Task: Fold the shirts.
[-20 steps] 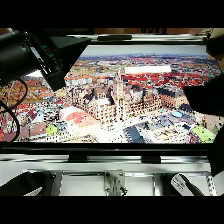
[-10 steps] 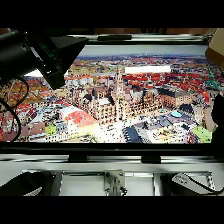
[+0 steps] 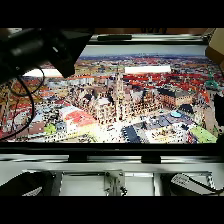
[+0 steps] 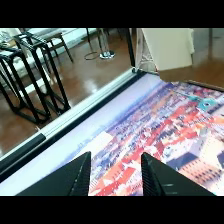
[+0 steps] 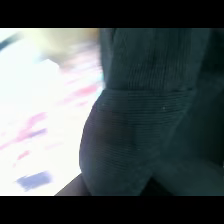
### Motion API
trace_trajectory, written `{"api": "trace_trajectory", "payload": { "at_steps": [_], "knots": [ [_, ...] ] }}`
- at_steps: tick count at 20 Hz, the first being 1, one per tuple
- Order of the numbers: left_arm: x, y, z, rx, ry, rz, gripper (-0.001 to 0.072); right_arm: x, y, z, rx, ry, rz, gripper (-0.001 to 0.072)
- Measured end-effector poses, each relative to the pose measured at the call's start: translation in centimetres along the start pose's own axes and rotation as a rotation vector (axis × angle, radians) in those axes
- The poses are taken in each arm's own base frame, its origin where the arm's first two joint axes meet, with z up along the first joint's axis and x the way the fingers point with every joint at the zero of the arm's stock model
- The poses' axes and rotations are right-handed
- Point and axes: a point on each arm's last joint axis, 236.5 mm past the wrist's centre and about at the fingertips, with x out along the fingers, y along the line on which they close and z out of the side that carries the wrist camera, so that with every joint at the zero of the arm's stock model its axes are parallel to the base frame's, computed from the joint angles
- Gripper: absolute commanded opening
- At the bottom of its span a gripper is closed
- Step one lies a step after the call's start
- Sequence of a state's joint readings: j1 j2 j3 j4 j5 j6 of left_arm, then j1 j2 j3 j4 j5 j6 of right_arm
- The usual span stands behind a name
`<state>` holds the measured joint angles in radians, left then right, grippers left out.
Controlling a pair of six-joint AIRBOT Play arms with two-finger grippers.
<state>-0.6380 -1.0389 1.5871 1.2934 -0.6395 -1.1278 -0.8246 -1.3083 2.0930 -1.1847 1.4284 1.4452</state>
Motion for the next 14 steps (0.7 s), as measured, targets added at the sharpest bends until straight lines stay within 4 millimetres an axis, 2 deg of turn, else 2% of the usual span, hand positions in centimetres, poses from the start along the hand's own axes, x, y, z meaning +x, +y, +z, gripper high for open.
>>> {"api": "trace_trajectory", "payload": {
  "at_steps": [3, 4, 6, 7, 8, 9, 11, 14],
  "knots": [
    [1.4, 1.6, 0.6, 0.012, -0.056, 0.06, 0.0371, 0.5, 11.3, -2.9, -0.156, 0.1, 0.253, 0.0051],
    [1.8, 2.1, 0.5, 0.024, -0.061, 0.077, 0.0379, 0.1, 15.2, -4.8, -0.224, 0.155, 0.335, 0.0051],
    [2.6, 2.6, -0.1, 0.038, -0.054, 0.093, 0.0408, -1.2, 21.7, -8.8, -0.36, 0.252, 0.462, 0.0051],
    [2.9, 2.7, -0.4, 0.036, -0.046, 0.096, 0.0497, -2.0, 24.3, -11.0, -0.432, 0.302, 0.51, 0.0051],
    [3.0, 2.8, -0.6, 0.028, -0.043, 0.099, 0.058, -2.6, 26.4, -13.1, -0.497, 0.347, 0.546, 0.0051],
    [3.2, 2.9, -0.6, 0.012, -0.046, 0.102, 0.0605, -3.3, 28.2, -15.2, -0.56, 0.387, 0.576, 0.0051],
    [3.3, 3.1, -0.6, -0.023, -0.051, 0.107, 0.0605, -4.8, 31.0, -18.9, -0.682, 0.454, 0.626, 0.0051],
    [3.5, 3.1, -0.9, -0.053, -0.044, 0.107, 0.0604, -6.8, 33.7, -22.2, -0.803, 0.484, 0.684, 0.0051]
  ]
}}
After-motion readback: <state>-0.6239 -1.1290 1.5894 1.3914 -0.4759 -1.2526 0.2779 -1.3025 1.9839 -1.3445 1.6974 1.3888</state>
